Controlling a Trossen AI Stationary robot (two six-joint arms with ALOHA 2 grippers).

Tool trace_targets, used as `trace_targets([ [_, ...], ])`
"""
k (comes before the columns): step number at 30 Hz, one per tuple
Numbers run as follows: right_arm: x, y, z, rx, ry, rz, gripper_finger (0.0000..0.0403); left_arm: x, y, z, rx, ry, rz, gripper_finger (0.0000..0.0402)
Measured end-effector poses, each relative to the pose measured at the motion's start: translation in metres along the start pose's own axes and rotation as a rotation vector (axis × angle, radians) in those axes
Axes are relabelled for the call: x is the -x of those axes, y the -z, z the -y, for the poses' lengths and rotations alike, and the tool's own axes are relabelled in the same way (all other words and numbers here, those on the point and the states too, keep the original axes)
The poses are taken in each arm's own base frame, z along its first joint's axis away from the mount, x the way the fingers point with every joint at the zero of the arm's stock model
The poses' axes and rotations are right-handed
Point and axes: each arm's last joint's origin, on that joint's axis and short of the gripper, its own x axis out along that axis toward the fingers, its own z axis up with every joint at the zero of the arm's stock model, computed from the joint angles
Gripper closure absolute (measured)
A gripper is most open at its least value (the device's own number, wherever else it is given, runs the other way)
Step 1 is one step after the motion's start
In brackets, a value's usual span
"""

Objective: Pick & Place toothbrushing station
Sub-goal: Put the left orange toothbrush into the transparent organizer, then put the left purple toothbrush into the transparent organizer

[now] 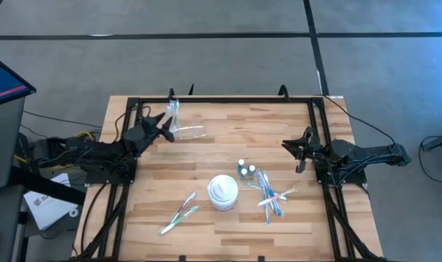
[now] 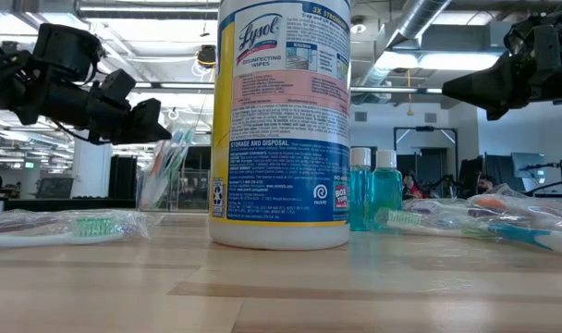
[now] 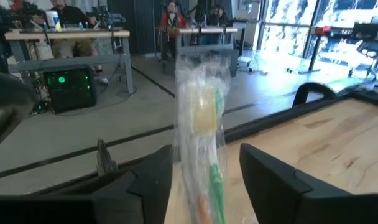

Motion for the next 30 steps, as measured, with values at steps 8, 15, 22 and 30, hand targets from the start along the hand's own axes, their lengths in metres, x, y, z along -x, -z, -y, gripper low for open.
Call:
trace_targets([
  [8, 0.0, 0.0, 0.0, 0.0, 0.0, 0.0, 0.0349, 0.006, -0.01, 0.002, -0.024, 0.033, 0.061, 0.0217],
  [15, 0.0, 0.0, 0.0, 0.0, 0.0, 0.0, 0.0349, 0.014, -0.009, 0.009, -0.063, 0.063, 0.049, 0.0225],
  [22, 0.0, 0.0, 0.0, 0.0, 0.0, 0.0, 0.0349, 0.025, -0.006, 0.017, -0.142, 0.056, 0.028, 0.0227],
  [30, 0.0, 0.0, 0.0, 0.0, 0.0, 0.0, 0.0349, 0.042, -0.011, 0.036, -0.193, 0.102, 0.036, 0.0228],
])
